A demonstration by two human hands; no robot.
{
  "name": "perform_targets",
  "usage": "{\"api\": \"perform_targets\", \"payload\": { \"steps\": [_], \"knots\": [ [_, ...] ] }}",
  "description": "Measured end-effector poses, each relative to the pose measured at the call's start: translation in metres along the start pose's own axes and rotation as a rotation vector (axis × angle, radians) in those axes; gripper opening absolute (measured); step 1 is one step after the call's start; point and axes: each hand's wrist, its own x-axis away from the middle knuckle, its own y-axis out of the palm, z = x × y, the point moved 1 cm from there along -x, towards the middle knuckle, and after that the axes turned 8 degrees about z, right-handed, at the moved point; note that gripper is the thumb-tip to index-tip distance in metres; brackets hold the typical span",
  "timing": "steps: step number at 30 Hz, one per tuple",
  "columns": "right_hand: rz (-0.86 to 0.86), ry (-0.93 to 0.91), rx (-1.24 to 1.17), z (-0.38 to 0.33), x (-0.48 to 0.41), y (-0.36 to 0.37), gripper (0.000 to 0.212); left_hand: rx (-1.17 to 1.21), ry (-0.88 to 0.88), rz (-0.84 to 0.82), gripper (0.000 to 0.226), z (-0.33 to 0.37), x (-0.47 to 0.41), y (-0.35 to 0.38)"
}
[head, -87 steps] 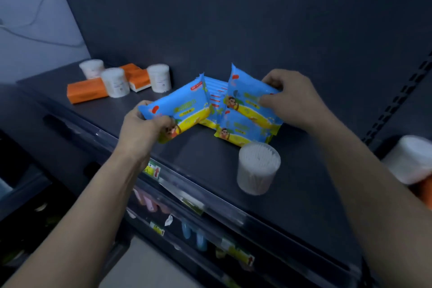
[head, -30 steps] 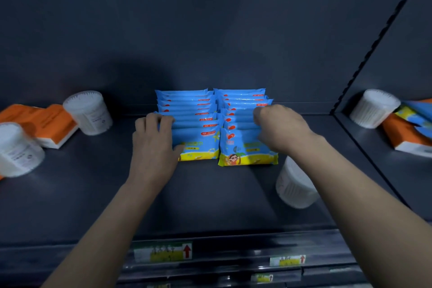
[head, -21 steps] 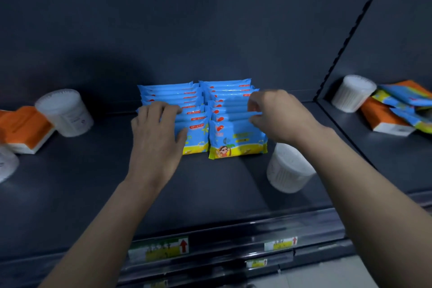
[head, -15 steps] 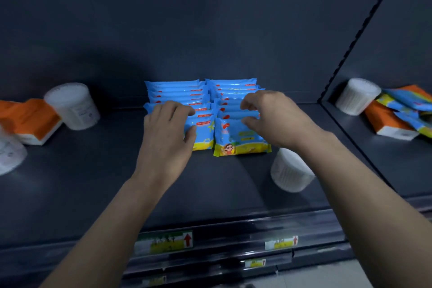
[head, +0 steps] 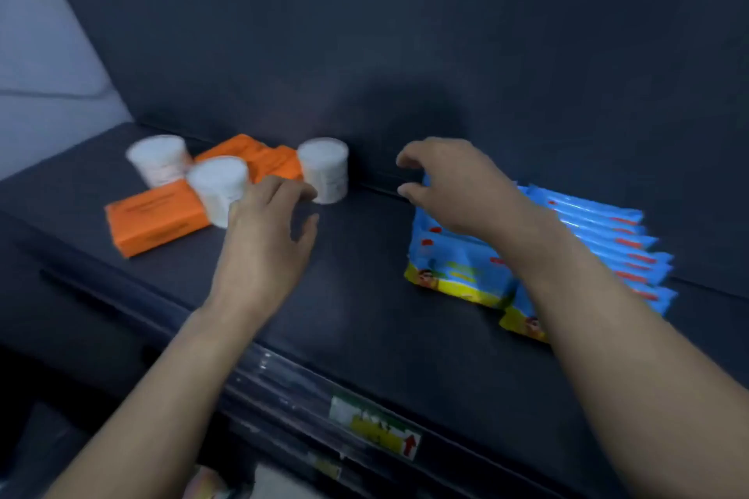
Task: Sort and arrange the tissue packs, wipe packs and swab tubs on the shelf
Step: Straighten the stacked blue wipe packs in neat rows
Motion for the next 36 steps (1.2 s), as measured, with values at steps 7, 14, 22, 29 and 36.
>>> {"api": "perform_targets", "payload": {
  "steps": [7, 14, 22, 29, 36],
  "knots": [
    [-0.066, -0.140, -0.088, -0.043, -0.060, 0.033, 0.037, -0.121, -0.234, 0.104, 0.019, -0.056, 0.004, -0.039],
    [-0.133, -0.222, -0.028, -0.082, -0.125, 0.070, 0.040, -0.157, -0.377, 0.094, 0.023, -0.134, -0.017, -0.052],
    [-0.402, -0.222, 0.204, -0.103, -0.196, 0.127, 0.067, -0.218, -0.536, -0.330, 0.049, -0.222, -0.053, -0.038],
    [-0.644, -0.100, 0.227, -0.096, -0.221, 0.171, 0.090, -0.143, -0.666, -0.680, 0.076, -0.256, -0.067, -0.032],
    [-0.717, -0.143, 0.259, -0.103, -0.227, 0.172, 0.101, -0.118, -0.726, -0.644, 0.065, -0.261, -0.071, -0.037]
  ]
}}
